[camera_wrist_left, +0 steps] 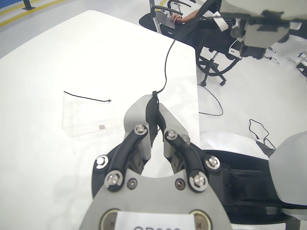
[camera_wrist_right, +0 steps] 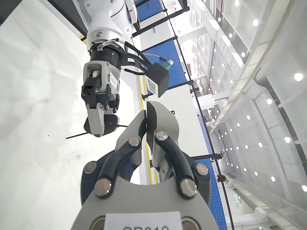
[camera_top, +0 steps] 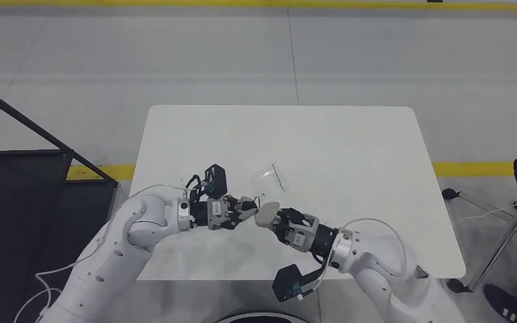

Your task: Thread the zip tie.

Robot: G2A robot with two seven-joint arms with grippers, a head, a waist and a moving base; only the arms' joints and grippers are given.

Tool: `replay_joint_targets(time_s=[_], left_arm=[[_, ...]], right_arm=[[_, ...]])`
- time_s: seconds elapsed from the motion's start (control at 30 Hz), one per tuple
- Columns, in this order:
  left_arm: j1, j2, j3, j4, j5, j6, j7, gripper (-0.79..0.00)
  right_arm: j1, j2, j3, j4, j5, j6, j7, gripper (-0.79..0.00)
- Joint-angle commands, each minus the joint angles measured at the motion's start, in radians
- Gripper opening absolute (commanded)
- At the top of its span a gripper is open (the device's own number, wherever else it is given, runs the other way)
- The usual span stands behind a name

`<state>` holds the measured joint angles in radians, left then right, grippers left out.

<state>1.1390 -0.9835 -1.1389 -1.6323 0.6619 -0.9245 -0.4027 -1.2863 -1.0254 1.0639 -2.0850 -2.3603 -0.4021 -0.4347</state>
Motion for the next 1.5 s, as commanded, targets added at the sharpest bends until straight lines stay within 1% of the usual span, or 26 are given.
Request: replay_joint_targets(time_s=[0.0, 0.3, 0.6, 1.13, 1.47], left_arm=[[0.0, 0.001, -0.001, 0.0, -0.006, 0.003, 0.0, -0.785], [-0.001, 0.002, -0.006, 0.002, -0.026, 0.015, 0.005, -0.785], [0.001, 0.003, -0.008, 0.002, -0.031, 0.024, 0.015, -0.785], [0.003, 0.003, -0.013, 0.005, -0.041, 0.032, 0.036, -0.785], [0.002, 0.004, -0.01, 0.002, -0.029, 0.016, 0.032, -0.785]], right_arm=[[0.003, 0.001, -0.003, 0.0, -0.008, -0.008, -0.007, -0.785], [0.018, 0.004, -0.018, -0.001, -0.048, -0.055, -0.036, -0.785], [0.049, 0.006, -0.047, 0.002, -0.088, -0.138, -0.04, -0.785], [0.09, 0.006, -0.087, 0.012, -0.107, -0.203, -0.033, -0.785], [0.1, 0.005, -0.096, 0.018, -0.093, -0.205, -0.017, -0.785]])
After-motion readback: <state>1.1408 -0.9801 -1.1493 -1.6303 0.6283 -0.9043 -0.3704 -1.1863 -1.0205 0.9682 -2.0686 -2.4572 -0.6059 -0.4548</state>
